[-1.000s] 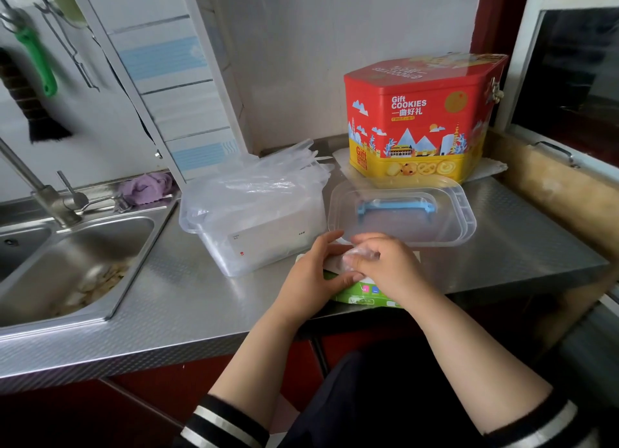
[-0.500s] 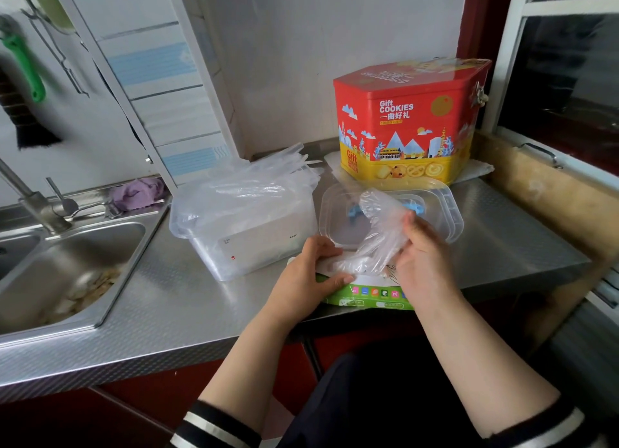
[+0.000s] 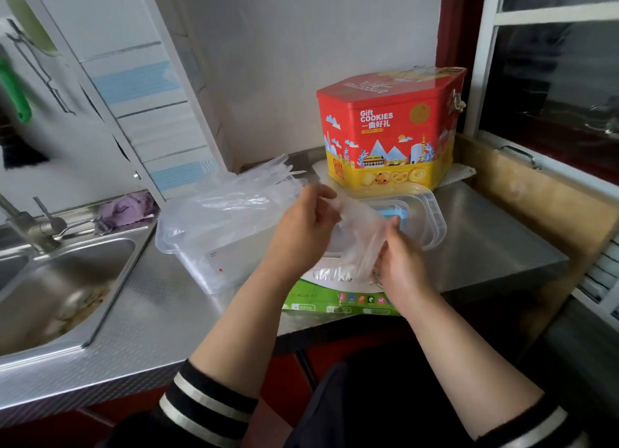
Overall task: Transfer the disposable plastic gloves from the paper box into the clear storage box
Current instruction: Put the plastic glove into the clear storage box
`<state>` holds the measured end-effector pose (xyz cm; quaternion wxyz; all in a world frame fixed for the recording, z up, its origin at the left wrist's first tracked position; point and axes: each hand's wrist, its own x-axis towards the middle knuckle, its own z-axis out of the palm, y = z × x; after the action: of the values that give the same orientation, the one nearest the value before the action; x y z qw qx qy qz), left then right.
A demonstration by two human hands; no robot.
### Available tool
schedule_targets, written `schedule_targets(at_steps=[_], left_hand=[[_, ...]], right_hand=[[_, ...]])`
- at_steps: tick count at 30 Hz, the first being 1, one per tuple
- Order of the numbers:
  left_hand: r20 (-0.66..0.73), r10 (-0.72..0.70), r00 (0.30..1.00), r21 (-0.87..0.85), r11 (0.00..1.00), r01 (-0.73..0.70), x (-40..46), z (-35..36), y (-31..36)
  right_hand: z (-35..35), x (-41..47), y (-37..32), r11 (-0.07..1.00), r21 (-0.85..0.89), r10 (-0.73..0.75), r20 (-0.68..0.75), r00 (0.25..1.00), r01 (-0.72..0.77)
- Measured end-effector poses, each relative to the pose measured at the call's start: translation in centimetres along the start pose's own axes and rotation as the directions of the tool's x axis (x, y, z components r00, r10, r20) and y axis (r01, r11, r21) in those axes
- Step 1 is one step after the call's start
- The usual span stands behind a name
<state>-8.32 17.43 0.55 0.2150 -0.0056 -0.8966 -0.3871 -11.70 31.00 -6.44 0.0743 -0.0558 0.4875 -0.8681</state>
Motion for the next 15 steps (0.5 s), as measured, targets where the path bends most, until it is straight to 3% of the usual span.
schedule_targets(at_steps=[2,4,8,11,15], left_hand=[[0.094,-0.207,0.974,-0.235,0.946,0.224,0.9,-0.5,1.5],[0.194,-0.292,0.937,-0.187,0.926,0.327,1.8,-1.3,2.6],[0.193,-0.267,0.944,0.077,0.963,0.257,3.3,-1.5,3.2],[0.187,-0.203,0.961,0.012,0.979,0.204,3.5,-1.4,2.5],[0.058,-0.104,0.993,-0.091,0.990,0.109,2.7,-1.6,1.9]], right_hand=[[0.1,-0.1,0.3,0.991,-0.124,-0.050,0.018,0.999,0.052],[-0.1,0.0,0.5,0.967,-0.242,-0.073,0.055,0.996,0.084],[0.0,-0.8,0.3,0.920,-0.368,-0.090,0.136,0.987,0.135],[0.2,-1.1,0.4,0.906,-0.397,-0.086,0.165,0.982,0.146],[0.2,-0.7,0.2,0.885,-0.459,-0.010,0.154,0.988,0.081]])
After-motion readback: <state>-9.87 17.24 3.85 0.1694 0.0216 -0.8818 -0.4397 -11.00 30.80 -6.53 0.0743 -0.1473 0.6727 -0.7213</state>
